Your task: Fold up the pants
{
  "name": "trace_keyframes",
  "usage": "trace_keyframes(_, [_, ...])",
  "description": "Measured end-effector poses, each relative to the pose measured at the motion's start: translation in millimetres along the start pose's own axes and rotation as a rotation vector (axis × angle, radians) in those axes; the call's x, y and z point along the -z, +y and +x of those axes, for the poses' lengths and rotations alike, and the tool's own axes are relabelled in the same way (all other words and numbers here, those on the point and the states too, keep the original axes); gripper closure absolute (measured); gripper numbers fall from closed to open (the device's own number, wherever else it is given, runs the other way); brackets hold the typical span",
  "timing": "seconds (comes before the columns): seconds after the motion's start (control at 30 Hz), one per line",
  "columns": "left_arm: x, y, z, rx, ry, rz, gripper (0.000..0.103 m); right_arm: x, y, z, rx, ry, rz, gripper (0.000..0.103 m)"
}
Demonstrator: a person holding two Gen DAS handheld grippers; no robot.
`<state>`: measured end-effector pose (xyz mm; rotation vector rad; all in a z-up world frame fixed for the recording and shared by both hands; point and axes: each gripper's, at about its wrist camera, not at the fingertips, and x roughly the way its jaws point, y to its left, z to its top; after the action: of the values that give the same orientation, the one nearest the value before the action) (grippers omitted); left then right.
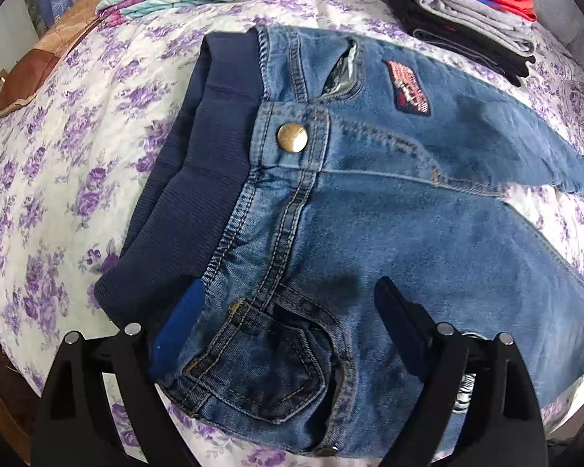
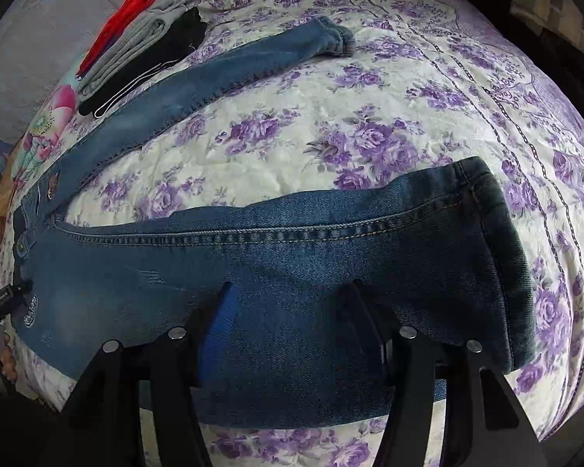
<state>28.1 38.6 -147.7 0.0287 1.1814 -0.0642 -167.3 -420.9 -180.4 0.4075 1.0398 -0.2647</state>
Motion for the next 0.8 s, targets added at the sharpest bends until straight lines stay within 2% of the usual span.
trace_keyframes(0.07, [-13.2, -2.1, -26.5, 0.022, -0.051, -0.011, 0.017, -13.0, 3.4, -14.6, -0.021, -0.024, 0.023, 0.043])
trace_keyframes(0.17, [-41.0, -17.7, -78.8, -0.010, -0.145, 0.022, 0.005, -47.9, 27.3, -62.0, -0.064, -0.171, -0.010, 0.042])
trace_keyframes(0.23, [-57.8, -32.0, -113.8, -0.013, -0.212, 0.026, 0.005, -74.8, 52.9, -102.0, -0.093, -0.284, -0.053, 0.029])
trace_keyframes(0.3, [-68.1, -47.7, -139.8, 0.031, -0.228, 0.030, 0.005, -94.6, 83.3, -138.0, -0.135, -0.404, -0.093, 0.003])
trace_keyframes(0.37, [-73.0, -61.8, -154.5, 0.063, -0.221, 0.033, 0.005, -106.8, 110.7, -160.8, -0.167, -0.469, -0.133, 0.003])
trace_keyframes(0.43, [-71.4, -74.8, -164.5, 0.083, -0.225, 0.028, 0.005, -112.2, 136.0, -170.1, -0.168, -0.482, -0.143, 0.003])
trace_keyframes(0.5, [-64.2, -87.4, -171.9, 0.093, -0.231, 0.030, 0.005, -107.2, 150.8, -167.7, -0.218, -0.459, -0.128, 0.003])
trace_keyframes(0.6, [-46.9, -107.2, -179.5, 0.100, -0.242, 0.065, 0.005, -89.2, 162.9, -144.2, -0.282, -0.350, -0.110, 0.003])
trace_keyframes(0.67, [-43.3, -116.2, -184.6, 0.042, -0.271, 0.101, 0.005, -84.9, 171.7, -131.2, -0.252, -0.280, -0.127, 0.003])
trace_keyframes(0.73, [-41.7, -119.3, -189.4, 0.023, -0.295, 0.116, 0.005, -89.0, 173.0, -136.3, -0.218, -0.302, -0.146, 0.003])
trace_keyframes(0.8, [-40.5, -118.4, -192.6, 0.056, -0.302, 0.104, 0.005, -89.5, 174.9, -147.0, -0.206, -0.358, -0.167, 0.003])
